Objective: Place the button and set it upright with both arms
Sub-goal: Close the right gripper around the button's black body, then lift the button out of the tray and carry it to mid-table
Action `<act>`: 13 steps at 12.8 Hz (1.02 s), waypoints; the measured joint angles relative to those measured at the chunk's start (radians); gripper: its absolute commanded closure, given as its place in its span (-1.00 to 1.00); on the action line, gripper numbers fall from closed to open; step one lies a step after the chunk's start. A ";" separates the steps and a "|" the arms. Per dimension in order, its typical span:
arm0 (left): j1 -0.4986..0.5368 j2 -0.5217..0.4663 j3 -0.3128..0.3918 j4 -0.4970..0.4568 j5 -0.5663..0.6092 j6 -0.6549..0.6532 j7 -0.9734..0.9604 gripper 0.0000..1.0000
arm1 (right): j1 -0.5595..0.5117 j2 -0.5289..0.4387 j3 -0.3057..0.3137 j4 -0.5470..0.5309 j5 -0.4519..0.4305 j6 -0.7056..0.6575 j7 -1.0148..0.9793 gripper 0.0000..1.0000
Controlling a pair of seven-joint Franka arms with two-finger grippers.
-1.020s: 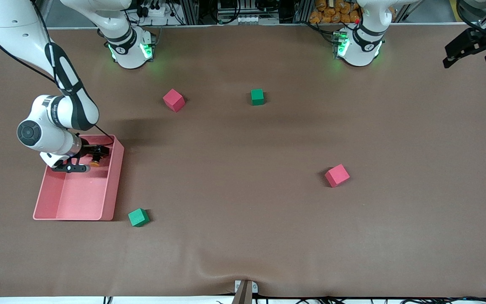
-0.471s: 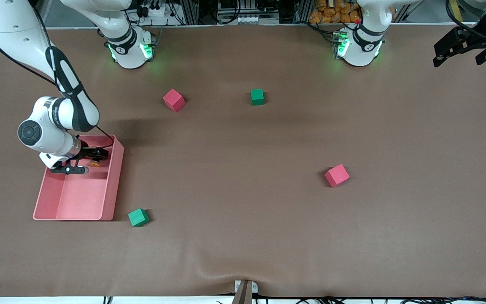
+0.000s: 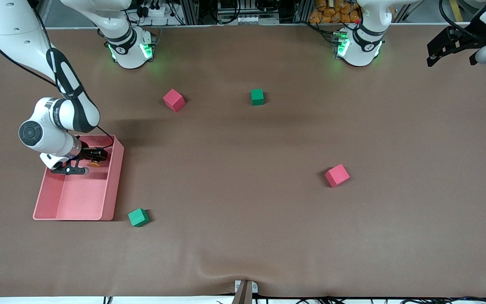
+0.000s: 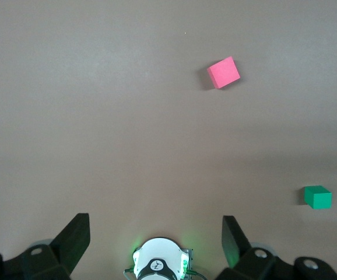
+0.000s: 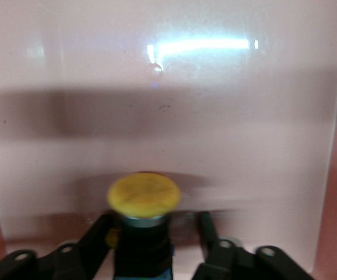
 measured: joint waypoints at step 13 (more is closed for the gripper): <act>0.000 -0.008 -0.037 0.014 0.000 -0.043 -0.040 -1.00 | 0.000 -0.053 0.000 0.113 0.000 -0.012 -0.107 1.00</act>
